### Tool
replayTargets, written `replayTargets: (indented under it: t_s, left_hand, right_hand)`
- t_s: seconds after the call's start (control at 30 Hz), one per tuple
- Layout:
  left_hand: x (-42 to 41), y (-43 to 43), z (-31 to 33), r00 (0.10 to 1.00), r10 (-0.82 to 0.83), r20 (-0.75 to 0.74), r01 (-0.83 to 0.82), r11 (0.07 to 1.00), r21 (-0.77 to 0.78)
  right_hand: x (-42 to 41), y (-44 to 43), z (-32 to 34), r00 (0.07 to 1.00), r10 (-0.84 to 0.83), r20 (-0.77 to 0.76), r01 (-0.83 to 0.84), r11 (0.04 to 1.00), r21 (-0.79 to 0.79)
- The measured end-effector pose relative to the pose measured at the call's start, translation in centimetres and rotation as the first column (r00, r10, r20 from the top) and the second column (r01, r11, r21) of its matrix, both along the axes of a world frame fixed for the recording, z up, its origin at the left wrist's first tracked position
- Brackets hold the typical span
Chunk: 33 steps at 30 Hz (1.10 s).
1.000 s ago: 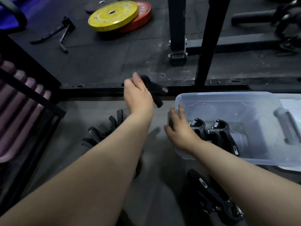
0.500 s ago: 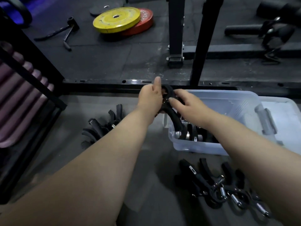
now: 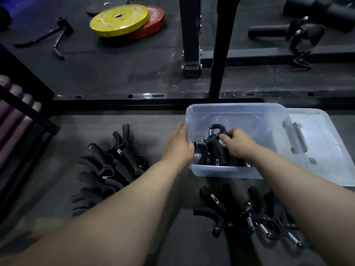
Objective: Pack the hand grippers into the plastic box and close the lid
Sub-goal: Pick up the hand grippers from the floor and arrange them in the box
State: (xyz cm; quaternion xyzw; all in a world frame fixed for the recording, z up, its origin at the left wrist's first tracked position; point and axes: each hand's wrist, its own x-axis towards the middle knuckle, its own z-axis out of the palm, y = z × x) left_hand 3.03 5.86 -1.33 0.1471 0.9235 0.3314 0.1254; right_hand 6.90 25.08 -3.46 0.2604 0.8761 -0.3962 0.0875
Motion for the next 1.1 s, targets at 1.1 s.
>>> replayTargets:
  t_s: [1.1]
  left_hand:
    - [-2.1, 0.7, -2.3, 0.992, 0.034, -0.118, -0.023, 0.996, 0.089]
  right_hand:
    - [-3.6, -2.7, -4.2, 0.93, 0.016, 0.366, -0.122, 0.955, 0.269]
